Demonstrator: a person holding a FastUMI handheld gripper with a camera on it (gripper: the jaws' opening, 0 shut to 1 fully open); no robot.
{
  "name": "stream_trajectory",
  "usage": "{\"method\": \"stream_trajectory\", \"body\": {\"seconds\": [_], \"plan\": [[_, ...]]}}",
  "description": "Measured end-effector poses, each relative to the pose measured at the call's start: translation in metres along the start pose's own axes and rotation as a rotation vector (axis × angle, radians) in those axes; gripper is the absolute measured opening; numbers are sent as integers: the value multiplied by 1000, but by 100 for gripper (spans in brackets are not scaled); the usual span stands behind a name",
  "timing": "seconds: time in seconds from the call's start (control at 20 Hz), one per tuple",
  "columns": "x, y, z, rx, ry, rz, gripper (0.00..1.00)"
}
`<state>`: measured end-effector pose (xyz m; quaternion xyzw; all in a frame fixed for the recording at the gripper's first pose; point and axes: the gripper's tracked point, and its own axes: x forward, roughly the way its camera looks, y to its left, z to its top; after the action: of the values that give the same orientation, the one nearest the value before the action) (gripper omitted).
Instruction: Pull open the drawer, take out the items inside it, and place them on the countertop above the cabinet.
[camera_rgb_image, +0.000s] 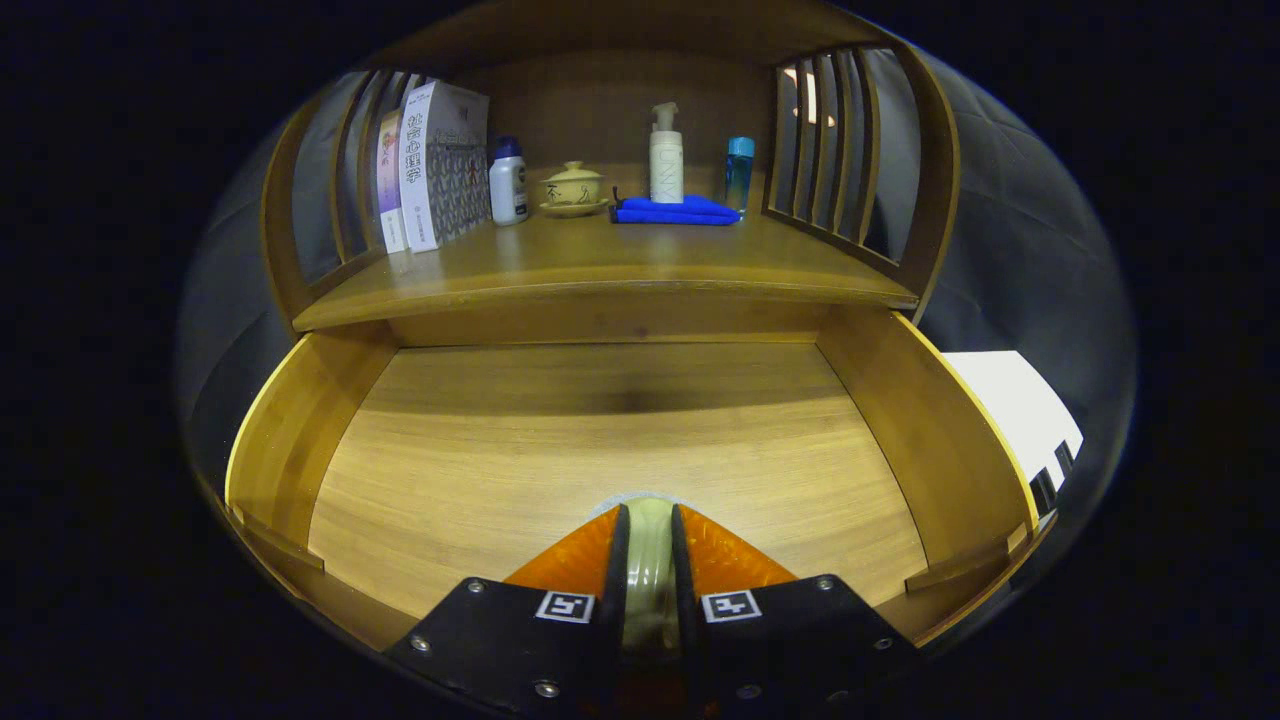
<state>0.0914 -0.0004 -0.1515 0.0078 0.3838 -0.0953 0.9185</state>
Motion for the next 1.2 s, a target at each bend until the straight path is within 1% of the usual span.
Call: {"method": "stream_trajectory", "body": {"seconds": [0.15, 0.3, 0.5, 0.65, 0.85, 1.2], "plan": [[0, -2, 1, -1, -10, 4, 20], [-4, -7, 6, 36, -35, 5, 15], [-15, -14, 25, 116, -111, 20, 15], [-33, -20, 48, 133, -190, 24, 15], [-56, -21, 86, 121, -301, 29, 15], [-73, -7, 139, 38, -396, 20, 15]]}}
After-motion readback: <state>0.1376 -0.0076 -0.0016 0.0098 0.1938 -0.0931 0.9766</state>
